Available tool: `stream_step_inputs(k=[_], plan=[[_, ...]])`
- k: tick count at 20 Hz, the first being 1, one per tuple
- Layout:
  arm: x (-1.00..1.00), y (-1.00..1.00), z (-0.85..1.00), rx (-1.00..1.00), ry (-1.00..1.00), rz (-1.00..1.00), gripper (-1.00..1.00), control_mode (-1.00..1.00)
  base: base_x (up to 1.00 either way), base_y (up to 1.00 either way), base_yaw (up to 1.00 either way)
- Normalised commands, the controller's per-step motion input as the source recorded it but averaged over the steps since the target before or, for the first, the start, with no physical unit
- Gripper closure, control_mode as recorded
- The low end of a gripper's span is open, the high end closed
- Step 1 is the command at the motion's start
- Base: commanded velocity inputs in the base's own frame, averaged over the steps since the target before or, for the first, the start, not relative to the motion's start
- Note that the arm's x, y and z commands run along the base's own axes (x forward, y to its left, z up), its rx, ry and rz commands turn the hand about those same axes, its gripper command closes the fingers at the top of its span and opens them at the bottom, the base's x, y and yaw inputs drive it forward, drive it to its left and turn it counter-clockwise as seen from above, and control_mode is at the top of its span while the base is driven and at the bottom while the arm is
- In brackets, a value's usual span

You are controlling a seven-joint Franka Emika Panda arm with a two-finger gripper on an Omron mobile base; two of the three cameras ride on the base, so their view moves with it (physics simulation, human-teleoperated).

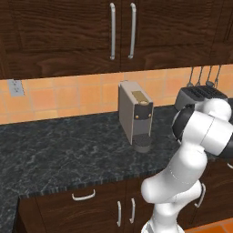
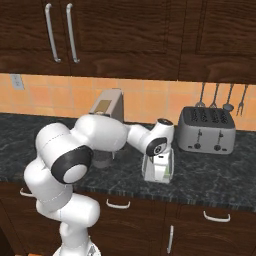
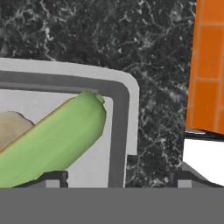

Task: Take the meat container that has the shrimp and place it on the second highest rack of the freezer. Then take the vegetable container that has the garlic and corn and place it on the highest rack of the freezer.

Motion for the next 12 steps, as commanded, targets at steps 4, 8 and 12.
stream_step_inputs(k=[4,8,12], plan=[[-0.24,0.0,-0.04,0.0,-0.04,0.0,-1.0,-1.0,0.0,0.0,0.0],[-0.18,0.0,-0.03,0.0,-0.03,0.0,-1.0,-1.0,0.0,0.0,0.0],[-0.09,0.02,-0.01,0.0,-0.01,0.0,-1.0,-1.0,0.0,0.0,0.0]])
